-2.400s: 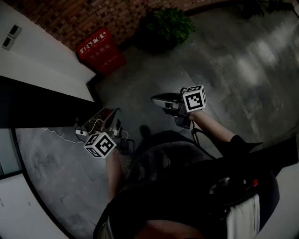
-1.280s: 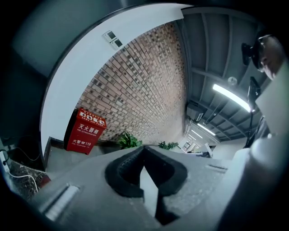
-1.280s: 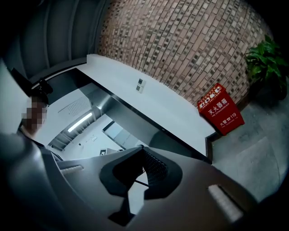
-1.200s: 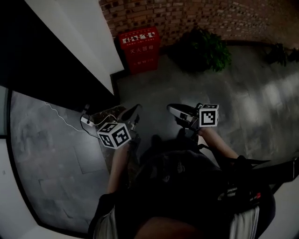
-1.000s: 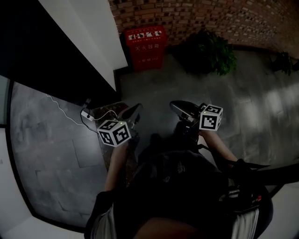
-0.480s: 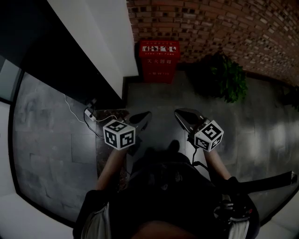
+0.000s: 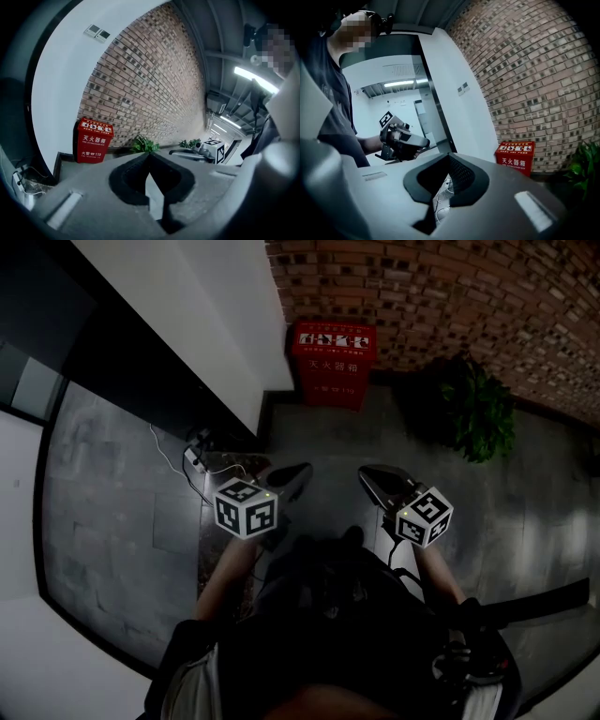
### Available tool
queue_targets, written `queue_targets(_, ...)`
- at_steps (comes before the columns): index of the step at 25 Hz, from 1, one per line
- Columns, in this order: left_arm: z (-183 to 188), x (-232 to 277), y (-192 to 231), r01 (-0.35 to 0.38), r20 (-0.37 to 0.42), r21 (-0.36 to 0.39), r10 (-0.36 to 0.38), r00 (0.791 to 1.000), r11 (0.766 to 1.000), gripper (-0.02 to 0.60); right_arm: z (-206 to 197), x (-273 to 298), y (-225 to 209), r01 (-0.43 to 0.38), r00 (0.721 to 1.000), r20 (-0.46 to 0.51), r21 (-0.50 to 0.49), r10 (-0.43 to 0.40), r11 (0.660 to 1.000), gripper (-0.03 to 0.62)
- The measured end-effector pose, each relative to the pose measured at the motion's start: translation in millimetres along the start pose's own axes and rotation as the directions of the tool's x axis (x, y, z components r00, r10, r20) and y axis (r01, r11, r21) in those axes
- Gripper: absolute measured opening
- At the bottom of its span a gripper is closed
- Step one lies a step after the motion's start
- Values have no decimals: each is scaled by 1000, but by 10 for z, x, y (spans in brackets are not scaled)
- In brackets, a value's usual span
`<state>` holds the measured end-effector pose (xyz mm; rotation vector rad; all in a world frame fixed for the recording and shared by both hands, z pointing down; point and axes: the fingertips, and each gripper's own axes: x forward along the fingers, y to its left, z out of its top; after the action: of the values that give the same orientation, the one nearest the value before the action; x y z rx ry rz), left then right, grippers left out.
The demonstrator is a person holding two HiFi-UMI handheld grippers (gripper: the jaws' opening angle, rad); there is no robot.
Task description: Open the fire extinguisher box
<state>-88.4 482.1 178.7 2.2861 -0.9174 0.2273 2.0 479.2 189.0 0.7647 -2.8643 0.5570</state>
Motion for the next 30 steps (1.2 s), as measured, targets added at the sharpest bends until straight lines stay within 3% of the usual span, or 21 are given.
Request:
queue_targets(11,214,481,-305,-88,19,32,88,996,996,0,-236,-337,-503,-80,995,-63,44,82,996,-2)
queue_targets(20,357,788,-336,-119,16,90,118,993,989,0,-247,-528,-851,-58,995,-81,53,62,997,-2)
queue_targets(30,665,1048,77,-9,65,83,4,998,997,0,-161,-374,-1171,64,991,-123,46,-58,997,-2)
